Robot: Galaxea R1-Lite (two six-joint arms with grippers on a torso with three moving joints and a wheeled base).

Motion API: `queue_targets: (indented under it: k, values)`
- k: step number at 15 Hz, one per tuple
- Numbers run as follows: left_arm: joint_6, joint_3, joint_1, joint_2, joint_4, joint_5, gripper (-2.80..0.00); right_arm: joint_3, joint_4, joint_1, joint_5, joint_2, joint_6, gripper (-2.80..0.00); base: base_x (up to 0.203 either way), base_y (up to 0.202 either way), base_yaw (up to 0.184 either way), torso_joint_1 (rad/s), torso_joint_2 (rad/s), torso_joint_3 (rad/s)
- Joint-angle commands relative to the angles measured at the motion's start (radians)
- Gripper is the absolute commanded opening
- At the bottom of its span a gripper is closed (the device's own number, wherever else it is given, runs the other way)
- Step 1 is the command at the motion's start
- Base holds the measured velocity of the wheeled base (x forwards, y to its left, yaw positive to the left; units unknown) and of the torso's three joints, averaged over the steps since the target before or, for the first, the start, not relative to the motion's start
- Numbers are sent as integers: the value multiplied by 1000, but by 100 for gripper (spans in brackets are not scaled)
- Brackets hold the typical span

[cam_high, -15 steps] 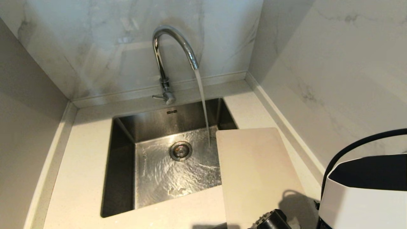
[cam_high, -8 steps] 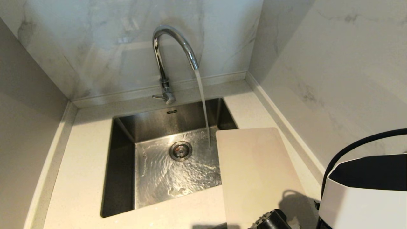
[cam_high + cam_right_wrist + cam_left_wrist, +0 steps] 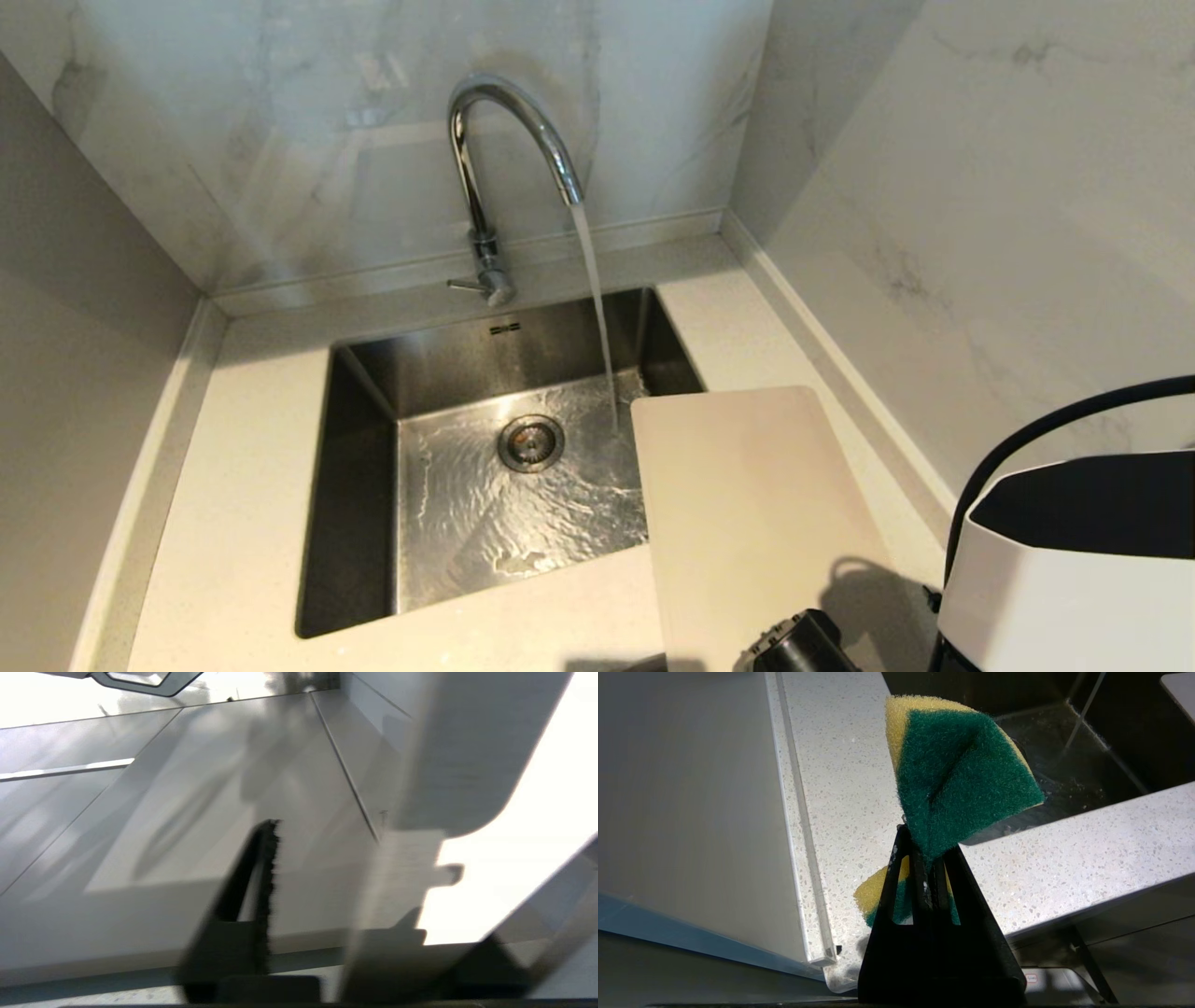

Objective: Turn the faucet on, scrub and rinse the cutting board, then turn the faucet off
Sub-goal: Pick up the cutting board

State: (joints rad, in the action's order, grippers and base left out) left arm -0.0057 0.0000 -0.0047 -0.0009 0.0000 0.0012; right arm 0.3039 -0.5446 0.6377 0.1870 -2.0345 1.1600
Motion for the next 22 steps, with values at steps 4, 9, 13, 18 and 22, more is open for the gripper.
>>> queue_targets:
  k: [4, 9, 13, 18, 22]
  values:
    - [0, 2, 0, -1, 0, 0, -280, 6, -3, 0, 1, 0, 7, -280, 0, 0, 0, 0, 0, 0]
    - [0, 2, 0, -1, 0, 0, -280, 4, -1, 1, 1, 57, 8, -280, 0, 0, 0, 0, 0, 0]
    - [0, 2, 0, -1, 0, 0, -280, 0, 42, 0, 3, 178, 21, -280, 0, 0, 0, 0, 0, 0]
    - [0, 2, 0, -1, 0, 0, -280, 58, 293, 0, 32, 372, 24, -280, 0, 0, 0, 0, 0, 0]
    - [0, 2, 0, -1, 0, 0, -280, 194, 580, 0, 69, 509, 23, -280, 0, 0, 0, 0, 0, 0]
